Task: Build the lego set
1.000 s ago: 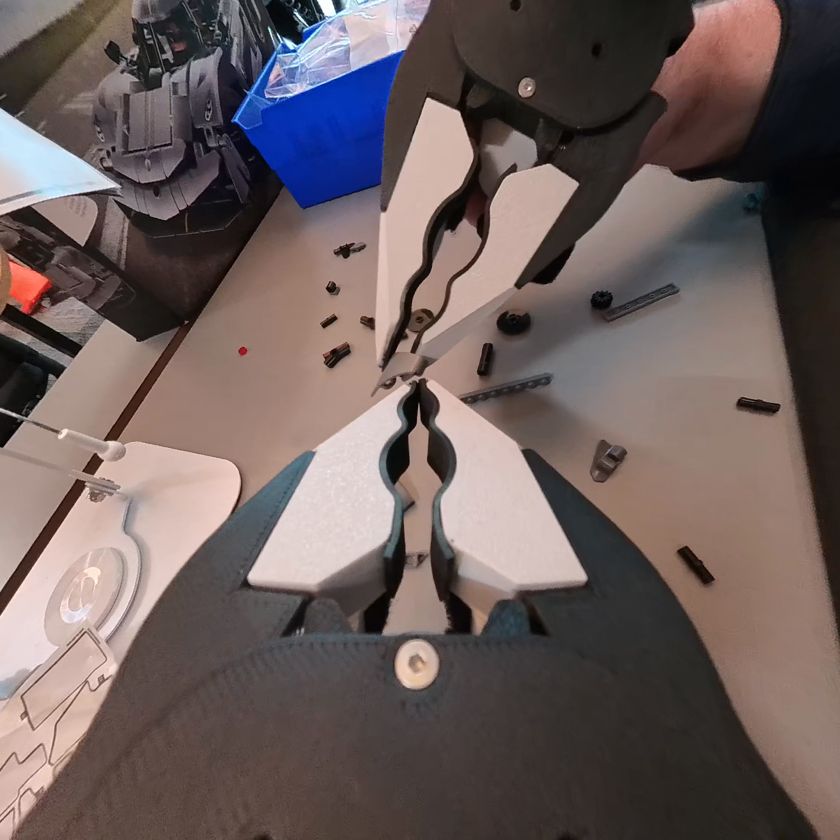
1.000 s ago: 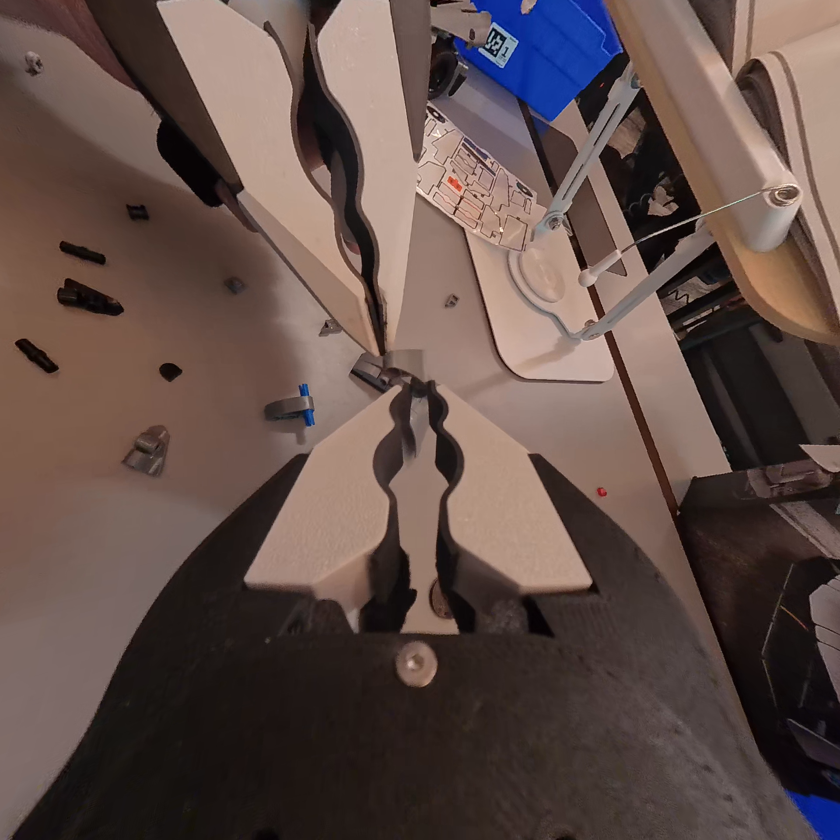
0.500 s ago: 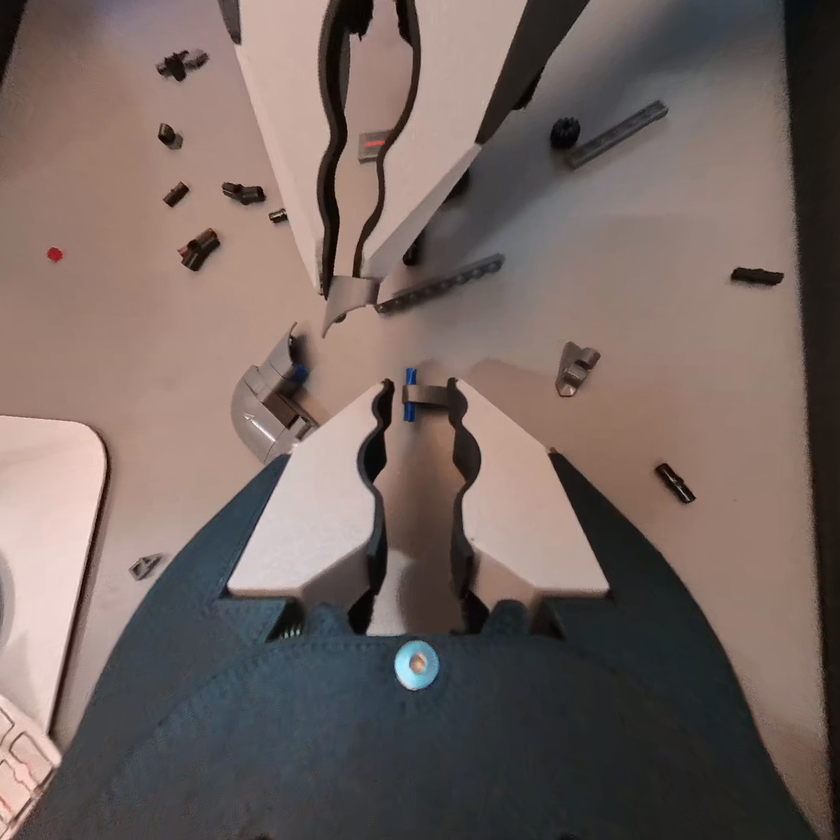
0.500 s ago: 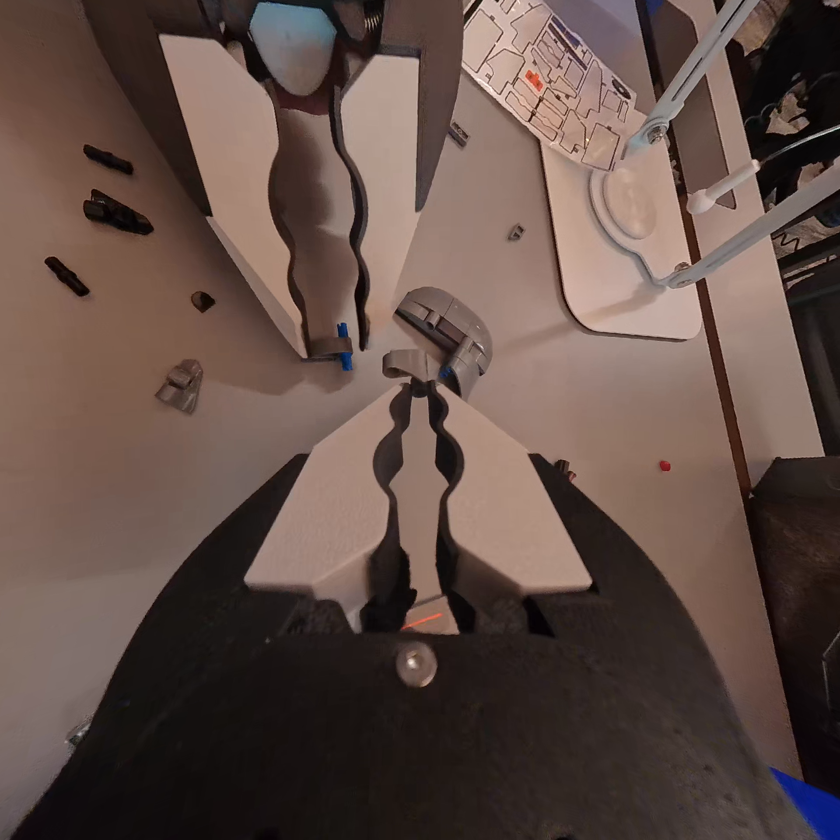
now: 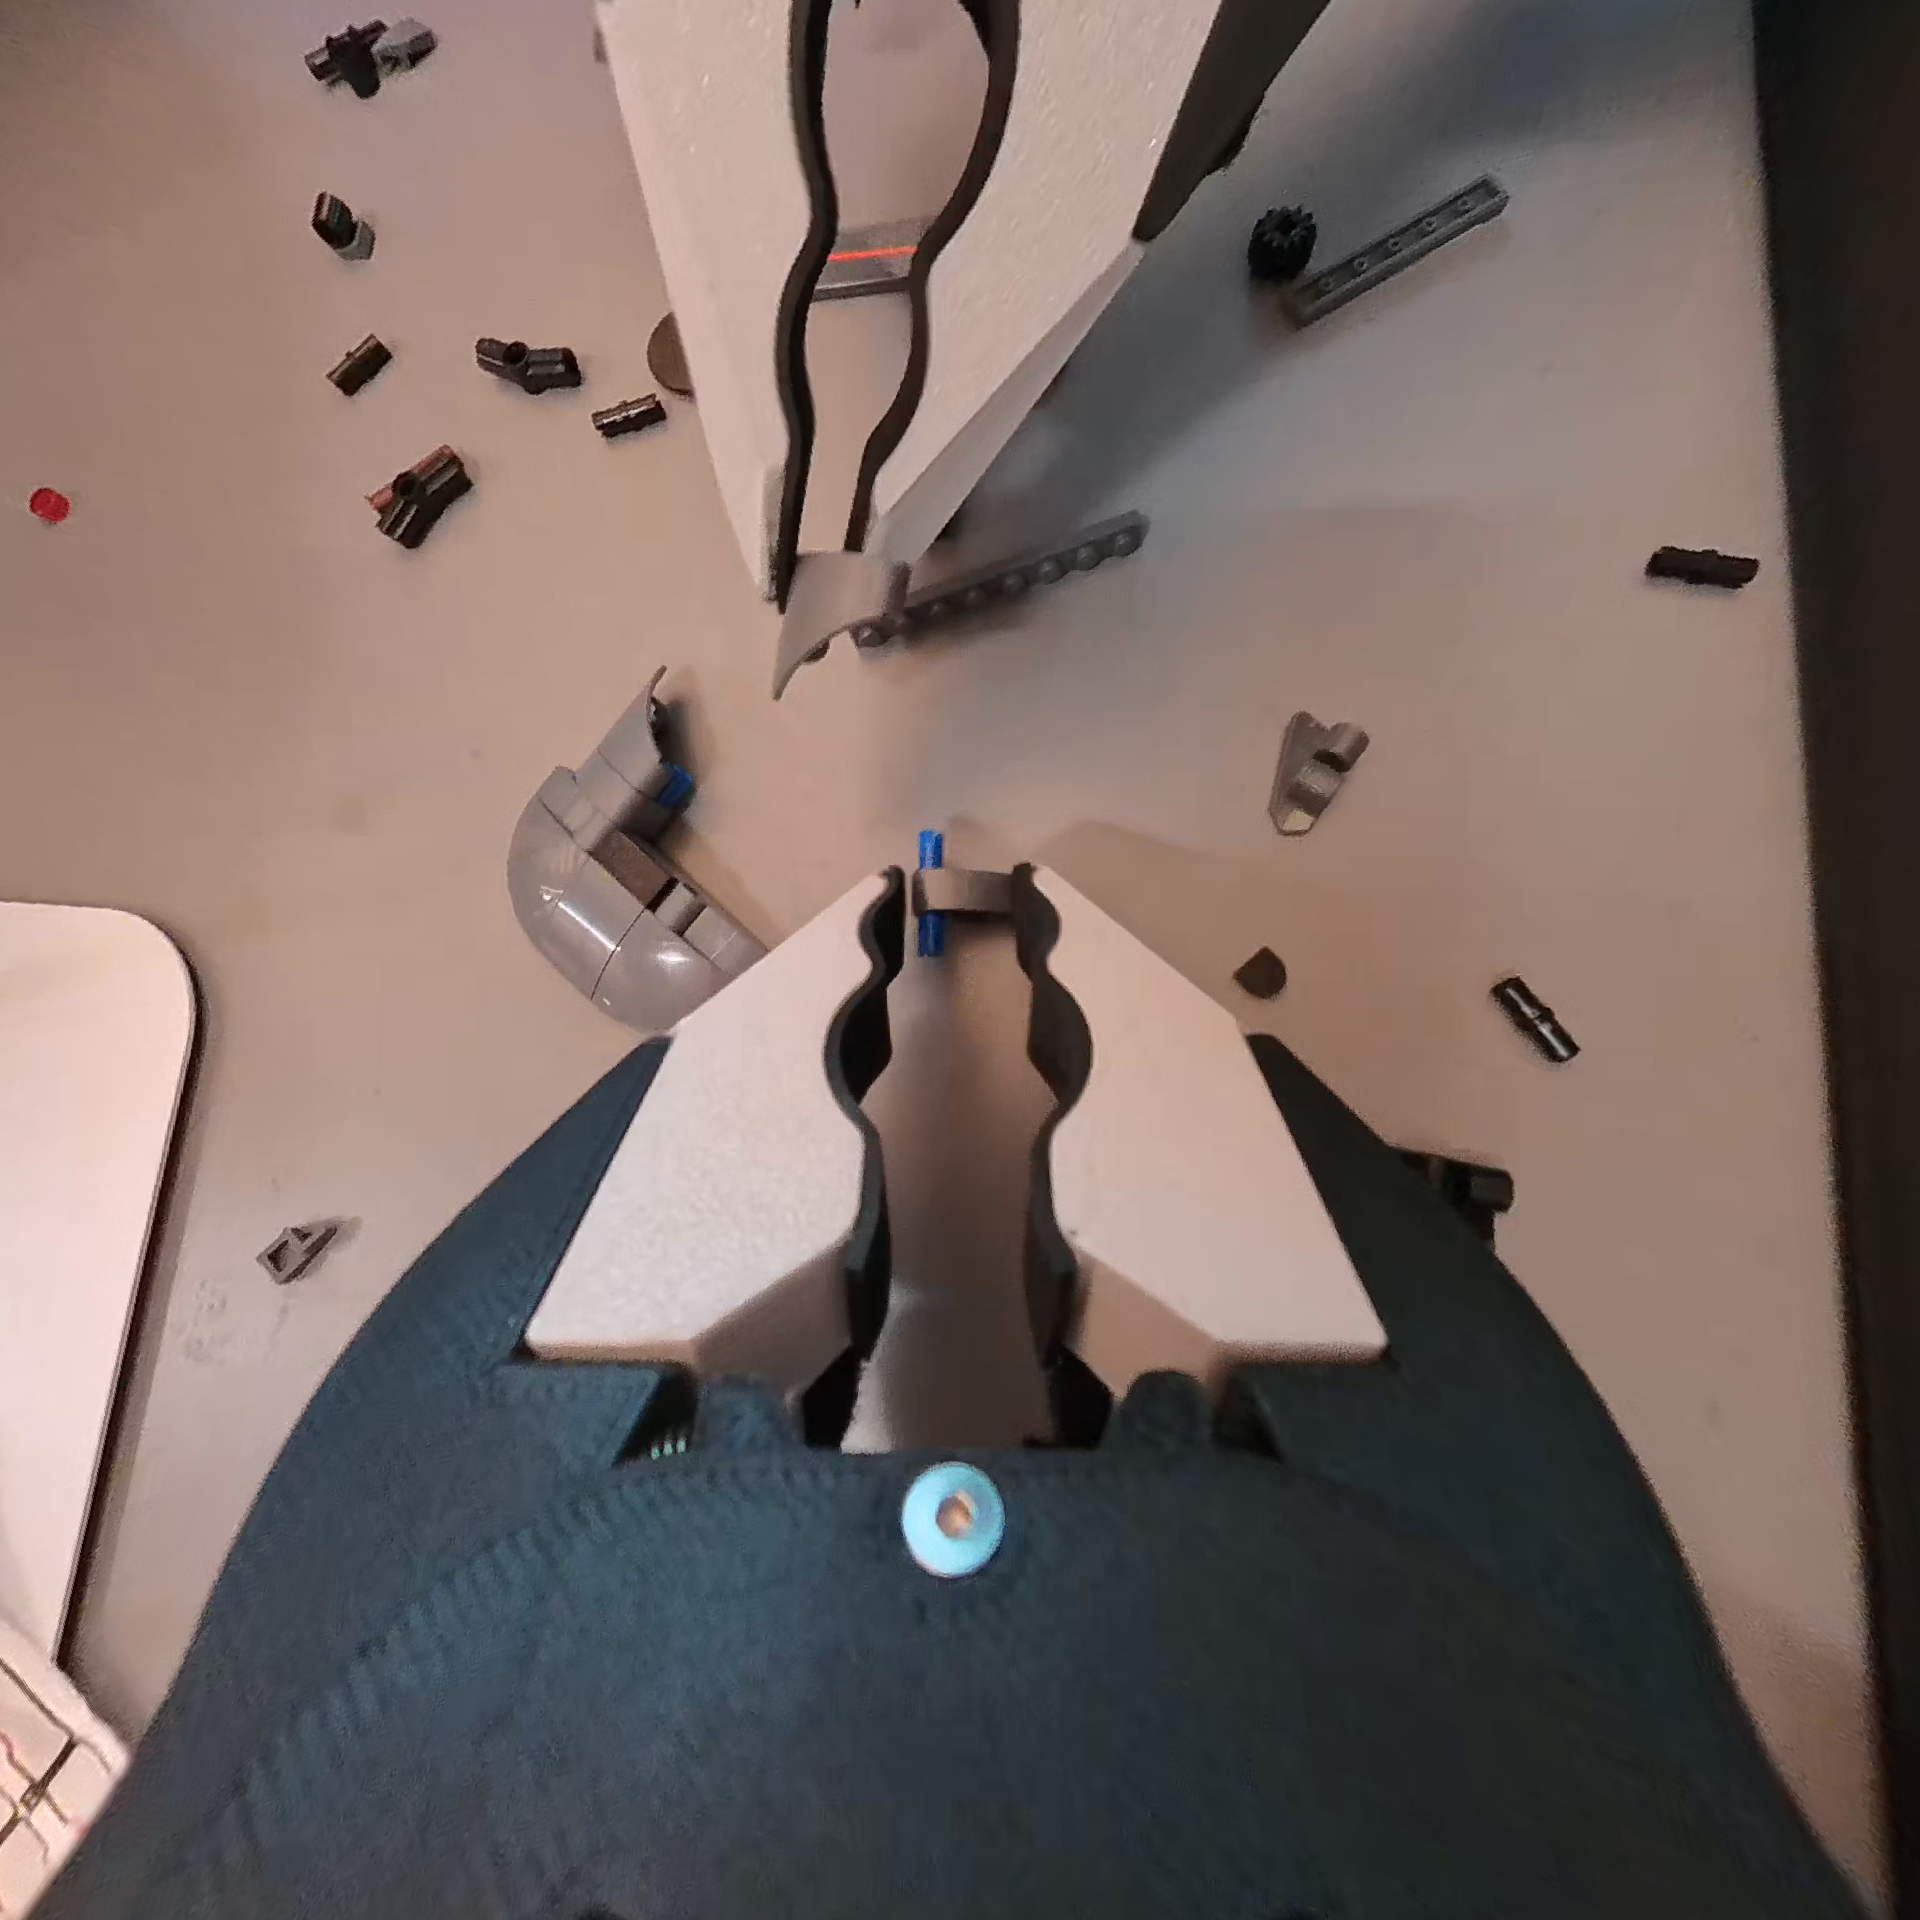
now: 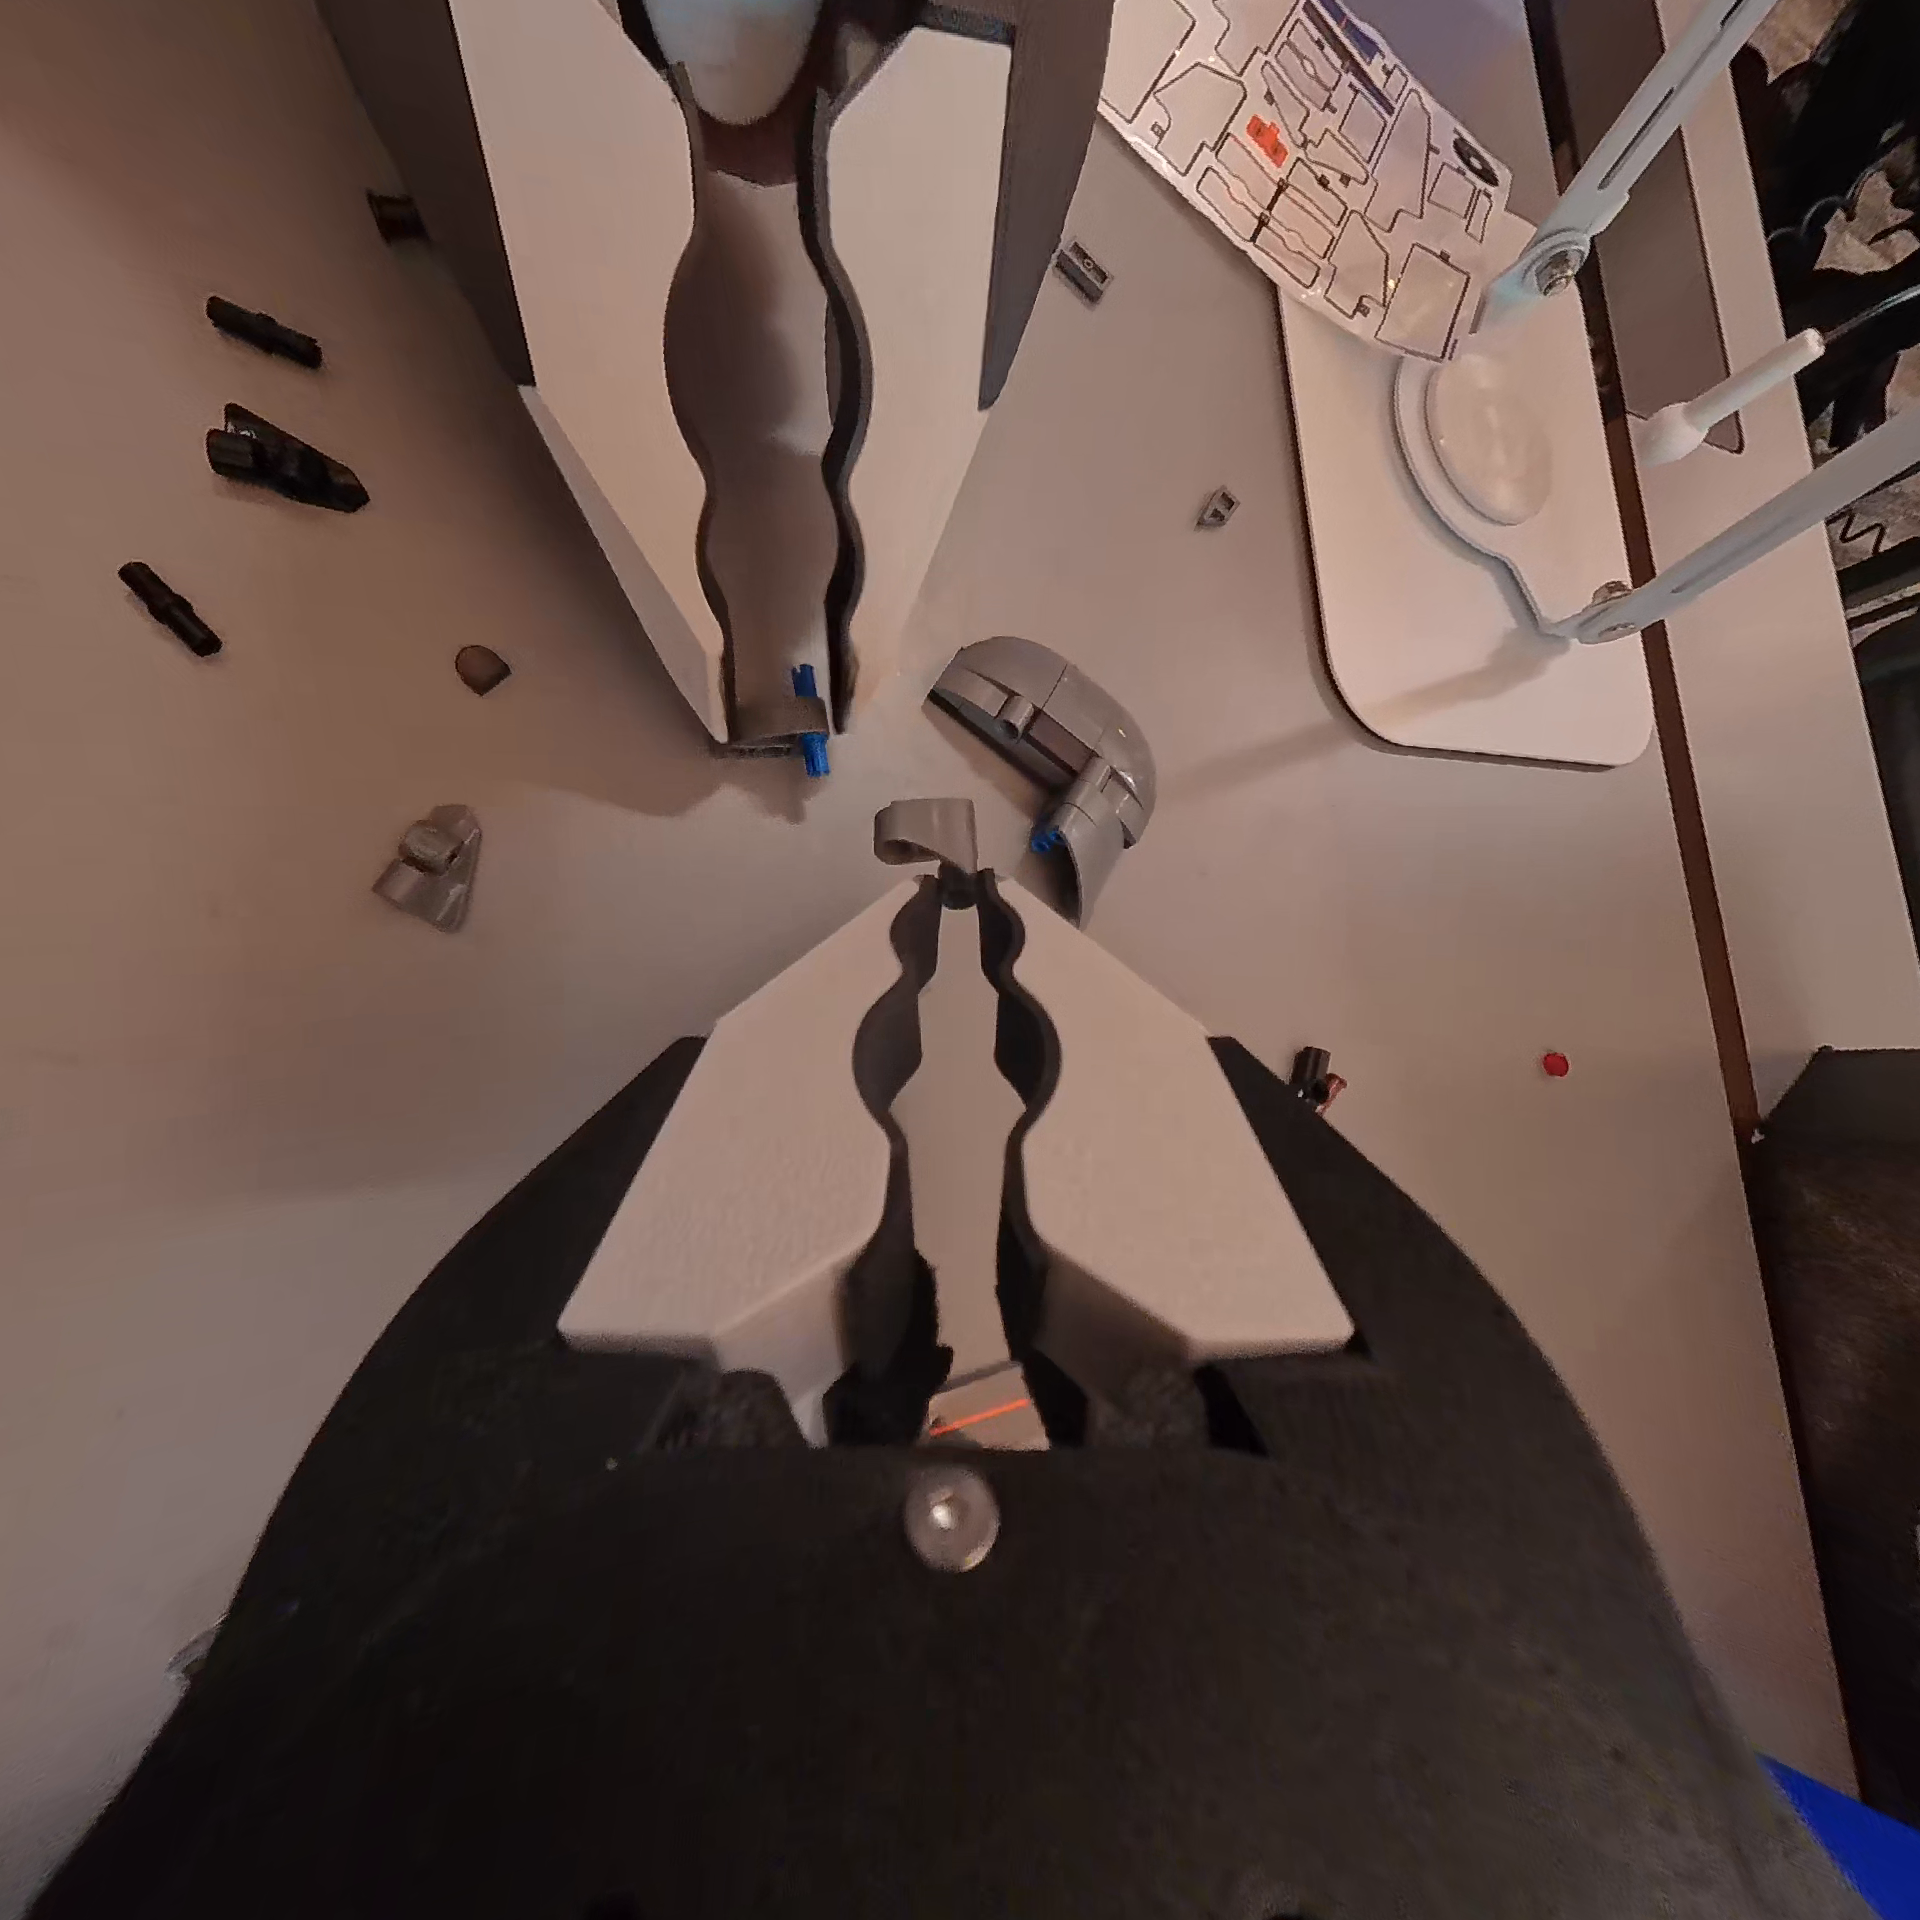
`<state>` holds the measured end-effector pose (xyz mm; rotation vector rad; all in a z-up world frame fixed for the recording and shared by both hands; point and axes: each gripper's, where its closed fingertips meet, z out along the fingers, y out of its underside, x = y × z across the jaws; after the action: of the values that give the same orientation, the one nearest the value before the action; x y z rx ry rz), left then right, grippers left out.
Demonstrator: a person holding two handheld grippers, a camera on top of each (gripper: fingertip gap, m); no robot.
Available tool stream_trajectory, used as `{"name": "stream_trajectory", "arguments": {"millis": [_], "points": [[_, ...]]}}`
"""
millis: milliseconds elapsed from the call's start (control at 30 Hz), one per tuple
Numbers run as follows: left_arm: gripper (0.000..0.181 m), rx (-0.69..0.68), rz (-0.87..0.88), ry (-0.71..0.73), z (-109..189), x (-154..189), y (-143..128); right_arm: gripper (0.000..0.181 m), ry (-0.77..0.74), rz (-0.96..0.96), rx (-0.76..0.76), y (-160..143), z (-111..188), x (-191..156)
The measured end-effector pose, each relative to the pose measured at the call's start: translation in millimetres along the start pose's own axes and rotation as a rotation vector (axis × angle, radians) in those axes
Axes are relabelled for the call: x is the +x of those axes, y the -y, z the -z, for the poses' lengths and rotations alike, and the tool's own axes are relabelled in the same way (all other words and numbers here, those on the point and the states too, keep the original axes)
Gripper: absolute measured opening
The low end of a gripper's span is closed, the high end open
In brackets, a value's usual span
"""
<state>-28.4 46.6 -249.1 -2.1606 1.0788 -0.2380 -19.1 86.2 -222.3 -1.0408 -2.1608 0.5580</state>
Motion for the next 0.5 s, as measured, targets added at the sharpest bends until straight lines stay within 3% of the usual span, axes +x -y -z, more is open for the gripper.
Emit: {"name": "stream_trajectory", "arguments": {"millis": [100, 167, 267, 367, 500], "points": [[0.027, 0.01, 0.009, 0.023, 6, -8, -1, 0.005, -0.006, -0.004, -0.002, -1, 1, 2], [0.027, 0.086, 0.054, 0.04, 14, -16, 9, 0.005, -0.011, -0.006, -0.001, -1, 2, 3], [0.032, 0.146, 0.124, 0.161, 22, -43, 17, 0.005, -0.017, -0.01, -0.002, -1, 3, 5], [0.036, 0.087, 0.143, 0.26, 16, -60, 10, 0.005, -0.018, -0.012, -0.002, -1, 3, 5], [0.037, -0.039, 0.118, 0.291, -3, -64, -5, 0.005, -0.017, -0.011, -0.004, -1, 3, 5]]}}
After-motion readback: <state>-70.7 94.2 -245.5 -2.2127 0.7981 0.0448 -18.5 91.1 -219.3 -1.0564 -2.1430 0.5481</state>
